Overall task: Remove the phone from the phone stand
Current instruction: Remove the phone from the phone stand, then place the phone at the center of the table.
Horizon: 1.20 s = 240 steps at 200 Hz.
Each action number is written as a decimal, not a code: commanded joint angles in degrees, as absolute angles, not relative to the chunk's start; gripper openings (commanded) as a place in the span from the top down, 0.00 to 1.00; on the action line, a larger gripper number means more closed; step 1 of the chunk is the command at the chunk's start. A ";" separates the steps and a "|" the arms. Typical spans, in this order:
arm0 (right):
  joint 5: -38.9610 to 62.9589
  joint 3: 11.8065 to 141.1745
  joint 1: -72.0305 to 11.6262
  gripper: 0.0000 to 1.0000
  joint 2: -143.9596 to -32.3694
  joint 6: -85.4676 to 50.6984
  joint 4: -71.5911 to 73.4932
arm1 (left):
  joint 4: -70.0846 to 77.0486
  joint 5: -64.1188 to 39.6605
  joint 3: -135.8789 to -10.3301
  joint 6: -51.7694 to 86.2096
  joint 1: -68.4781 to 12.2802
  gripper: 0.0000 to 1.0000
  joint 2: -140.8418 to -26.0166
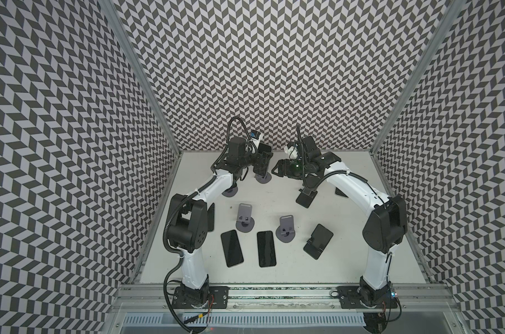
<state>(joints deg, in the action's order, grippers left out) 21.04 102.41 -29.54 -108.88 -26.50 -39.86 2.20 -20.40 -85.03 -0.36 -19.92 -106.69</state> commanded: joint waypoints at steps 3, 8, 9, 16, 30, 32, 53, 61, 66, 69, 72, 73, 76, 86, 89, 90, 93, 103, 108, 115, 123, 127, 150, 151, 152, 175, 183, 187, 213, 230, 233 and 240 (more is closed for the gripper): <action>19.37 100.26 -30.51 0.30 -103.50 -27.21 -38.24 | 3.30 -21.14 -84.22 -0.51 -20.89 0.36 -103.78; 19.11 99.52 -30.60 0.30 -102.86 -27.21 -37.99 | 3.19 -21.15 -84.07 -0.44 -20.95 0.36 -103.71; 19.09 99.37 -30.64 0.30 -102.71 -27.23 -37.94 | 3.18 -21.16 -84.05 -0.44 -21.02 0.36 -103.67; 18.85 98.17 -30.64 0.30 -101.80 -27.37 -37.45 | 3.01 -21.18 -84.03 -0.40 -21.12 0.36 -103.50; 18.48 95.41 -30.59 0.30 -99.87 -27.62 -36.24 | 2.77 -21.10 -83.89 -0.04 -21.33 0.36 -103.24; 18.42 95.09 -30.59 0.30 -99.61 -27.60 -36.06 | 2.71 -21.10 -83.88 -0.06 -21.39 0.36 -103.20; 18.26 92.13 -30.63 0.30 -97.69 -27.71 -34.61 | 2.07 -20.79 -83.52 0.00 -21.82 0.36 -102.52; 18.36 91.70 -30.60 0.30 -97.40 -27.58 -34.53 | 1.77 -20.64 -83.45 0.00 -21.98 0.36 -102.34; 18.37 91.59 -30.63 0.30 -97.30 -27.44 -34.48 | 1.52 -20.42 -83.41 -0.05 -22.23 0.36 -102.14; 18.44 91.51 -30.59 0.30 -97.30 -27.31 -34.51 | 1.47 -20.35 -83.33 -0.01 -22.31 0.36 -102.01; 18.56 91.45 -30.61 0.30 -97.30 -27.32 -34.48 | 1.34 -20.22 -83.27 0.00 -22.40 0.36 -101.91; 18.60 91.43 -30.60 0.30 -97.29 -27.28 -34.51 | 1.28 -20.17 -83.25 0.00 -22.41 0.36 -101.89; 18.67 91.61 -30.63 0.30 -97.34 -27.14 -34.57 | 1.19 -20.13 -83.17 0.00 -22.51 0.36 -101.81; 18.97 91.75 -30.63 0.30 -97.34 -26.84 -34.72 | 1.00 -19.74 -82.97 0.05 -22.79 0.36 -101.29; 19.06 91.80 -30.59 0.30 -97.30 -26.81 -34.79 | 0.98 -19.63 -82.89 0.15 -22.91 0.36 -101.15; 19.07 91.78 -30.59 0.30 -97.30 -26.76 -34.76 | 1.02 -19.57 -82.89 0.16 -22.92 0.36 -101.11; 19.17 91.83 -30.61 0.30 -97.30 -26.72 -34.83 | 0.91 -19.41 -82.82 0.24 -23.01 0.36 -100.88; 19.54 91.91 -30.67 0.30 -97.21 -26.45 -34.95 | 0.88 -18.88 -82.49 0.35 -23.40 0.36 -100.29; 19.80 91.86 -30.60 0.30 -97.13 -26.20 -34.98 | 0.89 -18.59 -82.28 0.35 -23.67 0.36 -99.89; 20.02 91.85 -30.59 0.30 -96.99 -25.95 -35.06 | 0.96 -18.09 -81.89 0.26 -23.99 0.36 -99.23; 20.17 91.69 -30.64 0.30 -96.86 -25.59 -35.28 | 0.93 -17.60 -81.39 0.26 -24.41 0.37 -98.59; 20.26 91.55 -30.59 0.30 -96.78 -25.37 -35.37 | 0.93 -17.28 -81.10 0.26 -24.66 0.36 -98.17; 21.04 90.66 -30.60 0.30 -96.10 -24.68 -35.46 | 1.00 -15.85 -78.59 0.26 -25.90 0.37 -95.58; 21.11 90.59 -30.59 0.30 -96.04 -24.65 -35.44 | 0.98 -15.84 -78.45 0.26 -26.00 0.37 -95.43; 21.15 90.47 -30.63 0.30 -95.96 -24.63 -35.43 | 0.98 -15.74 -78.29 0.26 -26.10 0.37 -95.31; 22.17 88.49 -30.61 0.30 -94.62 -24.87 -34.52 | 0.90 -14.55 -75.54 0.33 -27.15 0.37 -92.74; 22.52 87.55 -30.61 0.30 -94.04 -25.21 -33.97 | 0.79 -14.30 -74.66 0.44 -27.44 0.37 -91.91; 22.63 87.07 -30.59 0.30 -93.74 -25.40 -33.58 | 0.66 -14.26 -74.27 0.52 -27.51 0.37 -91.49; 23.77 83.30 -30.59 0.30 -91.56 -26.38 -31.29 | -0.08 -13.30 -72.46 0.70 -28.38 0.37 -89.44; 24.25 81.07 -30.59 0.30 -90.59 -26.57 -29.79 | -0.07 -12.73 -71.20 0.94 -28.78 0.38 -88.37; 24.28 80.70 -30.59 0.30 -90.49 -26.58 -29.60 | 0.04 -12.67 -70.93 1.08 -28.89 0.37 -88.25; 24.36 79.94 -30.61 0.30 -90.21 -26.62 -29.13 | 0.13 -12.57 -70.36 1.38 -28.98 0.38 -87.91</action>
